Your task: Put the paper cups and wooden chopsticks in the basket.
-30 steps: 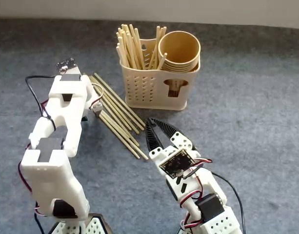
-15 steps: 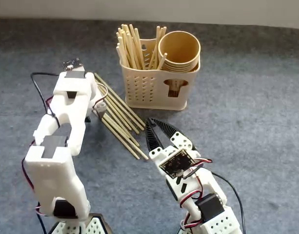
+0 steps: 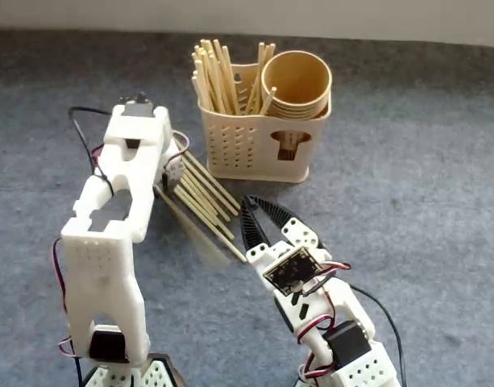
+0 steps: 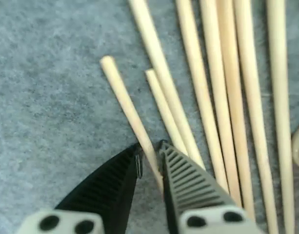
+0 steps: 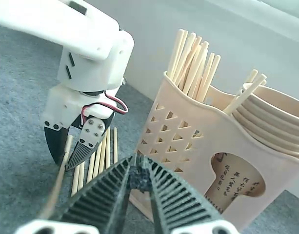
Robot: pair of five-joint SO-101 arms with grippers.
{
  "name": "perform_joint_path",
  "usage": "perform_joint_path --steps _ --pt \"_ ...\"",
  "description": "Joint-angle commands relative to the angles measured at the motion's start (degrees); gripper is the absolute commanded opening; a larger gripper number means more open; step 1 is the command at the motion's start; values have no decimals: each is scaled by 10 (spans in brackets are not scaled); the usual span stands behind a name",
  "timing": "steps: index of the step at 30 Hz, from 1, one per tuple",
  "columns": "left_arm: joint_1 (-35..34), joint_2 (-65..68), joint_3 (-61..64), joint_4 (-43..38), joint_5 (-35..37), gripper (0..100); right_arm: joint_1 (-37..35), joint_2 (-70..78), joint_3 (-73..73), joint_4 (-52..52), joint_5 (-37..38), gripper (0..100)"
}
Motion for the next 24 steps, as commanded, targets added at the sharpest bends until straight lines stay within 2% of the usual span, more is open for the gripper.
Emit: perform_joint_path --steps 1,11,24 --pt "6 6 -28 37 3 7 3 -6 56 2 9 6" --pt "6 0 -30 73 3 6 4 -6 56 2 9 6" --pt "6 -86 -24 122 0 6 5 -7 56 1 9 6"
